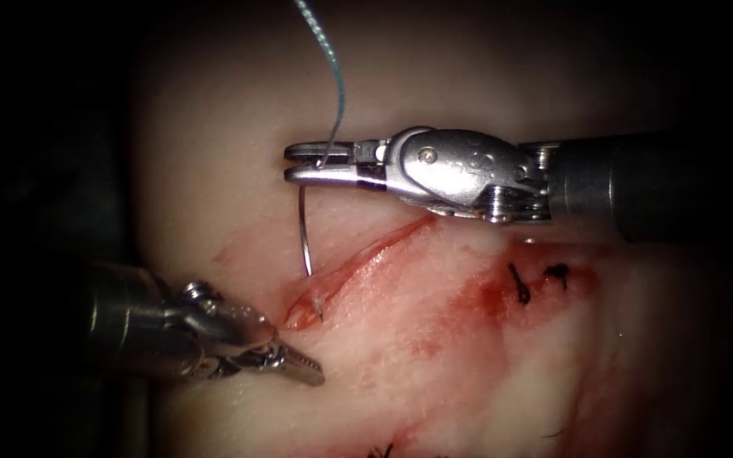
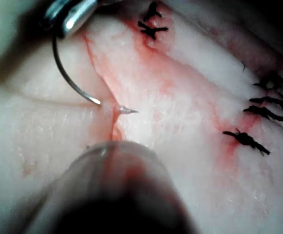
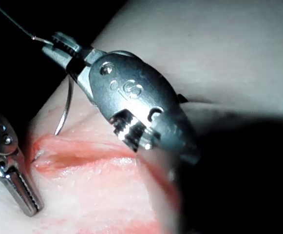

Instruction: Wound Closure

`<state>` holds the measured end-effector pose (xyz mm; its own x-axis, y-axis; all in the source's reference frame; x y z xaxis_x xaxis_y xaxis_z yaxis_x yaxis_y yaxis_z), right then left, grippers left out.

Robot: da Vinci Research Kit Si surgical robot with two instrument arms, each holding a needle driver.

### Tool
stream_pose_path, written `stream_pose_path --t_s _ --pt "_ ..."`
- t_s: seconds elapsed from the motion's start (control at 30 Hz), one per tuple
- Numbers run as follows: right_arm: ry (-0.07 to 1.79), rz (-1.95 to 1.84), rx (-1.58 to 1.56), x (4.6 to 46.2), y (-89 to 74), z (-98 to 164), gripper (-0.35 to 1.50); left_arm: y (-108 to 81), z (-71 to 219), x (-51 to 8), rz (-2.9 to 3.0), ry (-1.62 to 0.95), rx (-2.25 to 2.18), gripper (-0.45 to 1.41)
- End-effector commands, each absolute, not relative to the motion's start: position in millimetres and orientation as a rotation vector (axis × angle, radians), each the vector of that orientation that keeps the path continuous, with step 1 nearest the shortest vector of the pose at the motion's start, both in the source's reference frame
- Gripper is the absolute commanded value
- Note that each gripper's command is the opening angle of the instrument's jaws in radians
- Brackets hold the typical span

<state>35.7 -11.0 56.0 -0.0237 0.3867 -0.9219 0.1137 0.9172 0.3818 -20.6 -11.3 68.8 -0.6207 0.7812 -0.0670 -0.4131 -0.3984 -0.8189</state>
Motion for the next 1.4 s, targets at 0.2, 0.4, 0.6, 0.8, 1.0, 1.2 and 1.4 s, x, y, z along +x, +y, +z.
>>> stream_pose_path --t_s 0.2,0.4,0.6,0.8,1.0,1.2,1.4 --pt "1.52 0.29 0.494 36.5 -11.6 56.4 -0.35 -11.6 69.4 -21.1 2.06 -1.042 -0.579 0.06" --pt "1.436 0.331 0.566 36.3 -12.5 57.3 -0.35 -11.5 69.3 -21.0 2.056 -1.037 -0.58 0.06" --pt "1.37 0.43 0.686 36.3 -13.4 58.1 -0.35 -11.4 69.2 -20.9 2.056 -1.036 -0.581 0.09" --pt "1.318 0.523 0.806 36.2 -13.5 58.7 -0.35 -11.1 69.1 -20.8 2.057 -1.036 -0.584 0.29" --pt "1.292 0.569 0.847 35.8 -13.2 59.7 -0.35 -9.8 67.6 -20.5 2.043 -1.011 -0.604 0.32" --pt "1.267 0.621 0.884 35.1 -12.1 60.3 -0.35 -7.9 64.9 -20.5 2.082 -0.988 -0.66 0.31" --pt "1.269 0.684 0.926 34.9 -11.8 60.6 -0.35 -7.0 63.3 -20.6 2.334 -0.941 -0.832 0.16"
